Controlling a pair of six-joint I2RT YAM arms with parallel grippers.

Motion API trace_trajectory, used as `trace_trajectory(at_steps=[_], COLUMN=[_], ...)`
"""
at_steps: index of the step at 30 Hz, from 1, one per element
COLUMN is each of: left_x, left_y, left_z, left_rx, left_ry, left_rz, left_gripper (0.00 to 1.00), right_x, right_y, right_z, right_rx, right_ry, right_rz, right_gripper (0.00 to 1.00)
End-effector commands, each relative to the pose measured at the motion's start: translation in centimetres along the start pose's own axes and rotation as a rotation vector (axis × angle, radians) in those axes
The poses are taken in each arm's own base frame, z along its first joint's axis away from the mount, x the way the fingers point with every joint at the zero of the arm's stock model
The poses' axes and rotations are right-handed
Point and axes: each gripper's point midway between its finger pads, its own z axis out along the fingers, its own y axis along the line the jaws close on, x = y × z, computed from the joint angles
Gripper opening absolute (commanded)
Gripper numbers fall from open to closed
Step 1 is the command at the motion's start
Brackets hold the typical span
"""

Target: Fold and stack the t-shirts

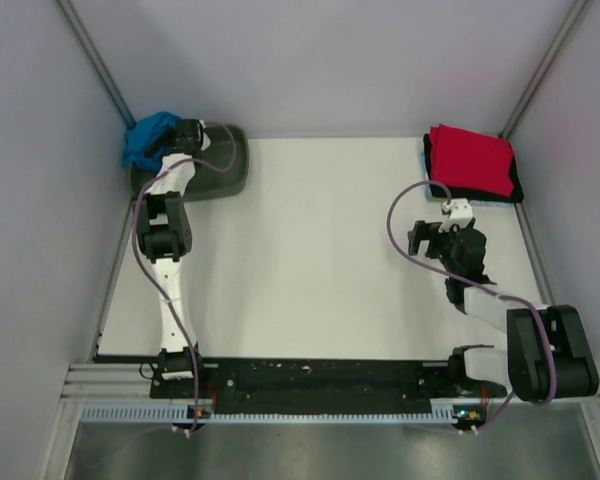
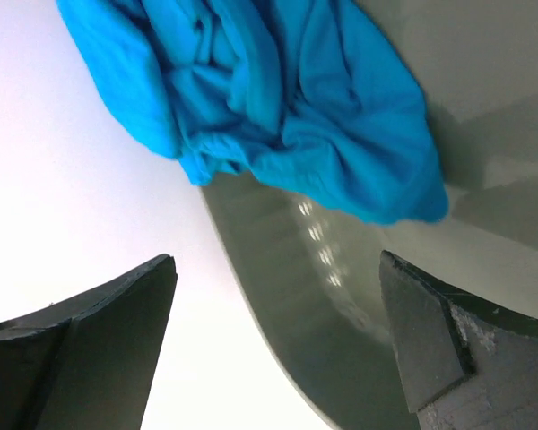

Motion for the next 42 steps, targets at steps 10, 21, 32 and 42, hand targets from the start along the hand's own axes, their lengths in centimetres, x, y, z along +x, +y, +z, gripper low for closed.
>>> trace_trajectory(at_steps=[10,21,32,42], left_x=[-6.0,-3.0,-3.5,-4.8], left_y=[6.2,0.5,6.0,13.5], left_z=[4.1,6.2,3.4,-6.6], left_rx=[-0.347,-0.104,-0.255,-0.416], left_ry=[-0.131,-0.092,-0.098,-0.31], left_rz=[0.415,0.526,0.384,0.041], left_gripper=[0.96,0.42,0.0,0.0], right_x=[-0.6,0.1,-2.4,-4.2], right_y=[-0.3,-1.2,-0.8,0.0], right_z=[1.3,1.5,0.7,0.4], right_rx=[0.011,0.046,0.041,0.011], right_ry=[0.079,0.129,0.043,-0.005], right_rz=[-0.099,-0.131,-0.123,-0.098], right_gripper=[0.99,0.99,0.99,0.99])
